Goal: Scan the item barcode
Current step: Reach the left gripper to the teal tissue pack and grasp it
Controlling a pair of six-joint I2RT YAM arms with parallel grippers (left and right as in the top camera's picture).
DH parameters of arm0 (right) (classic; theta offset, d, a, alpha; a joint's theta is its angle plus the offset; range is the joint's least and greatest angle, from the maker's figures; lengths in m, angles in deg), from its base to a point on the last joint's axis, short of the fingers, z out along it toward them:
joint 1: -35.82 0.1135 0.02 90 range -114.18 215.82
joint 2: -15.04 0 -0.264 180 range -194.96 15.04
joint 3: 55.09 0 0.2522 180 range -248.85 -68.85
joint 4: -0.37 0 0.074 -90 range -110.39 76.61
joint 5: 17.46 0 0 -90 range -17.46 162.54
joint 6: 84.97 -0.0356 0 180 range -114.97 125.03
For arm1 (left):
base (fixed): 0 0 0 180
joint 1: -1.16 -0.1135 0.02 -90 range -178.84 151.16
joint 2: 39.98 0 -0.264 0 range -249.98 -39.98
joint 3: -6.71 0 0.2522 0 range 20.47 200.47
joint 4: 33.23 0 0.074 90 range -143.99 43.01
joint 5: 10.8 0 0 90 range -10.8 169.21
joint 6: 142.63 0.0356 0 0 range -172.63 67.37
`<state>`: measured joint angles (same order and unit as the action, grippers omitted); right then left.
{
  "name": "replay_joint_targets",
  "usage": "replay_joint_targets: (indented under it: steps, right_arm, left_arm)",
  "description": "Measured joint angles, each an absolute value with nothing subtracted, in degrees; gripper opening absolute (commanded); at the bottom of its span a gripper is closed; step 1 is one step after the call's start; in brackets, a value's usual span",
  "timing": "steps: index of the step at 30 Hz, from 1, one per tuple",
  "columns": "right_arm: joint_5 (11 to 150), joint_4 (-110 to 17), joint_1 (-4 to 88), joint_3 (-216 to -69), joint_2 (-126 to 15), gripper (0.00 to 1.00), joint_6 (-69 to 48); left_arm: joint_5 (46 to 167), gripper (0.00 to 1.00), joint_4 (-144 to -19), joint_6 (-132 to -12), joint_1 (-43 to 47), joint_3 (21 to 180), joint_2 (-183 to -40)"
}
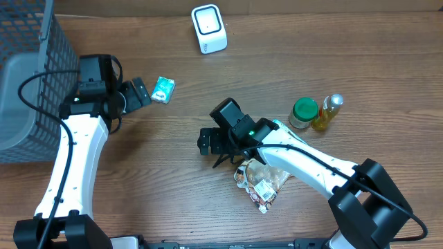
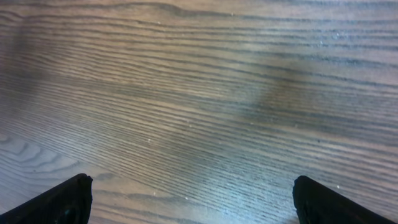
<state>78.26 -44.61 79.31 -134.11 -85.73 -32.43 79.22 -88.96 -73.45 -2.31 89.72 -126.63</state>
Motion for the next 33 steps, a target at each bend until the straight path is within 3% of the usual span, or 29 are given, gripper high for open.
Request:
replay_joint_targets:
  steps: [7,12,19,23,27,31,33]
  right_arm:
    - [76.36,-43.00,79.33,-134.11,-85.76,1.00,-32.43]
    - [75.64,-42.30,79.31,-134.11,-85.73,1.00,-32.43]
    - [75.22,-41.84,79.31,-134.11,-85.73,1.00,-32.38]
    - [75.11,-41.79,79.31,-134.11,-85.73,1.00,-32.40]
    - [75.11,-41.84,79.31,-134.11,-85.76,1.00,-32.40]
    - [75.09,-41.90,79.31,-134.11,-85.76,1.00,-32.40]
    - [75.11,-41.90,79.31,-134.11,-85.73,1.00,-32.40]
  left_arm:
    - [79.89,1.00,-87.92,-72.84,-2.31,89.72,-126.63]
    - [83.02,1.00,-88.16,-65.89,-2.20,91.06,-127.24]
    - [84.26,1.00,-102.93,-58.00,-2.20,113.81,-139.59]
    - [84.72,0.75,-102.89,-53.23,-1.78,123.36,-146.04]
    - [85.12,0.59,-101.93,-48.14,-0.21,124.50,-150.56]
    - [85.47,0.50,-103.54,-44.79,0.84,124.50,-157.10]
    - [85.55,0.50,-104.11,-44.01,0.91,124.50,-160.20]
